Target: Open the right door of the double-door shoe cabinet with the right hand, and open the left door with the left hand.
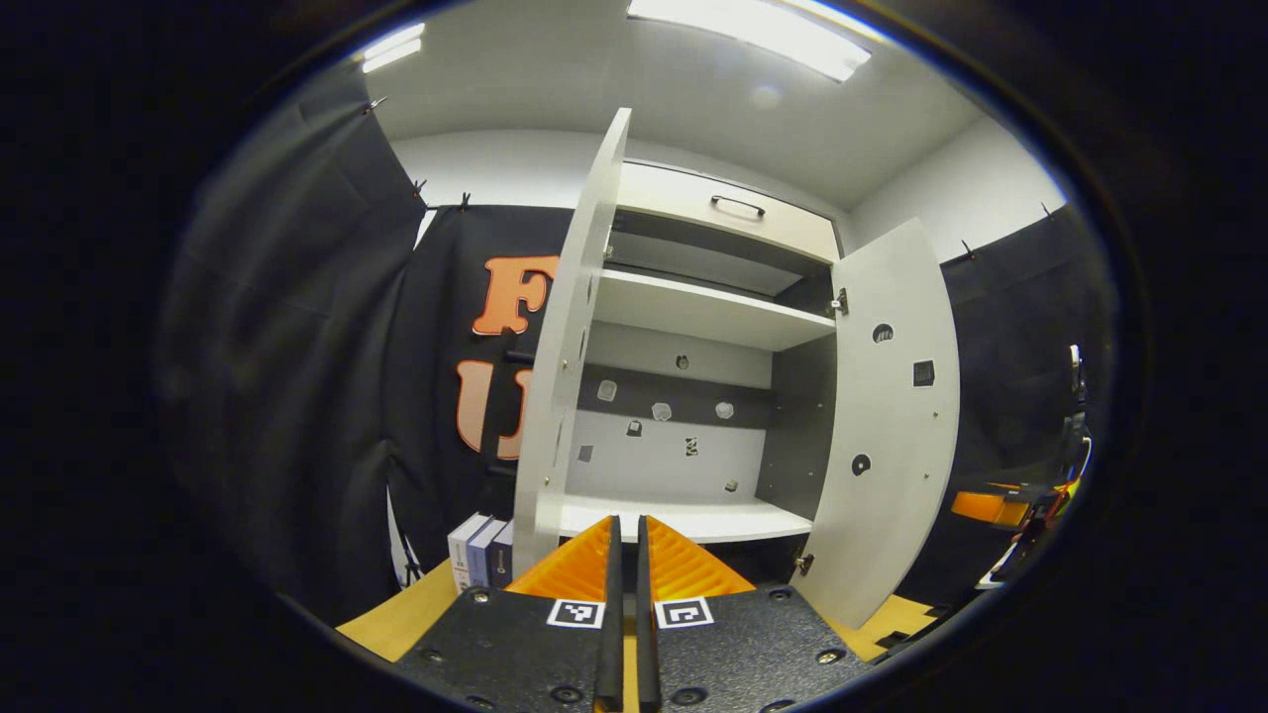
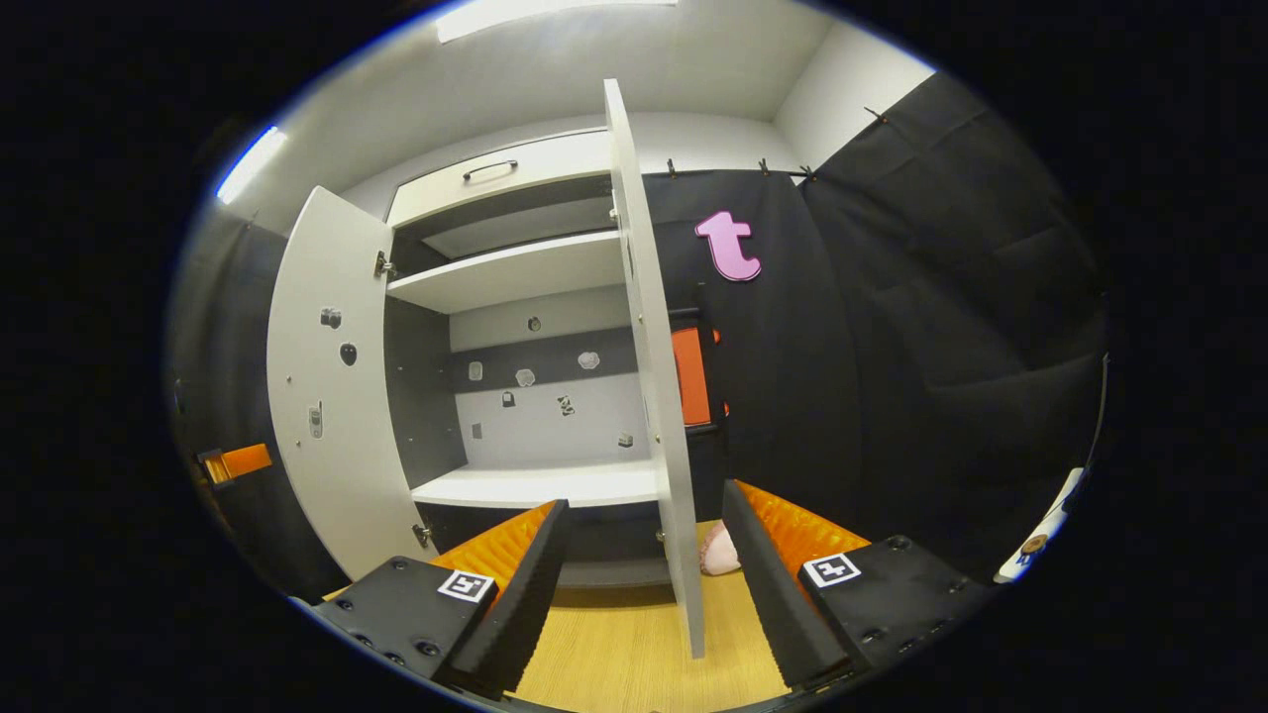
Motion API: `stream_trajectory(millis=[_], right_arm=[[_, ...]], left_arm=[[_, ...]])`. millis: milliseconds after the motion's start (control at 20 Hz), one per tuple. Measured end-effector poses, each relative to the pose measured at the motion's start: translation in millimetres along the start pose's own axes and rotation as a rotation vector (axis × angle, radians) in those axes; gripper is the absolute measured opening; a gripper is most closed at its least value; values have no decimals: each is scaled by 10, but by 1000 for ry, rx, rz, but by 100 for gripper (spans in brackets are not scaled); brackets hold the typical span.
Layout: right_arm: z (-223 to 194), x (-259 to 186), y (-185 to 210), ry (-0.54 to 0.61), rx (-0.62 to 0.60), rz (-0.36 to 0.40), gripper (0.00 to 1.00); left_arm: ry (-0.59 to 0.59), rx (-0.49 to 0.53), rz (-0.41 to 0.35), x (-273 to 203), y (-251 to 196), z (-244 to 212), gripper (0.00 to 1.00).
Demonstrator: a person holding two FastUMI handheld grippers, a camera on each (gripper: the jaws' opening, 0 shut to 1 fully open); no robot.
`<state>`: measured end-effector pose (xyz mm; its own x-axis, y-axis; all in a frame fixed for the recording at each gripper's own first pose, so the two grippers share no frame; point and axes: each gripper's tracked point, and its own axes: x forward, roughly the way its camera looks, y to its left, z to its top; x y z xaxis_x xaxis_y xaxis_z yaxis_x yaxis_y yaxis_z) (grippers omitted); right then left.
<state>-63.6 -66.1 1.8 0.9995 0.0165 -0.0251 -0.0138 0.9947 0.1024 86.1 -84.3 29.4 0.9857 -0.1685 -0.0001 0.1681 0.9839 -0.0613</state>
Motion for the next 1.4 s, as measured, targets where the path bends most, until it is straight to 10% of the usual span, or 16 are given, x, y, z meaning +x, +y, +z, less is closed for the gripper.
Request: stream_trajectory(millis=[100, 200, 400, 1400], right_arm=[[1, 2, -22, 0, -8, -1, 98], [-11, -14, -36, -1, -10, -7, 98], [-39, -61, -116, 6, -19, -23, 98], [-25, 55, -17, -11, -16, -6, 98]], left_arm=[[-20, -10, 52, 6, 9, -11, 6], [-36, 5, 93, 49, 69, -11, 49], [-17, -50, 104, 29, -7, -111, 95], [-64, 79, 138, 94, 152, -43, 94]])
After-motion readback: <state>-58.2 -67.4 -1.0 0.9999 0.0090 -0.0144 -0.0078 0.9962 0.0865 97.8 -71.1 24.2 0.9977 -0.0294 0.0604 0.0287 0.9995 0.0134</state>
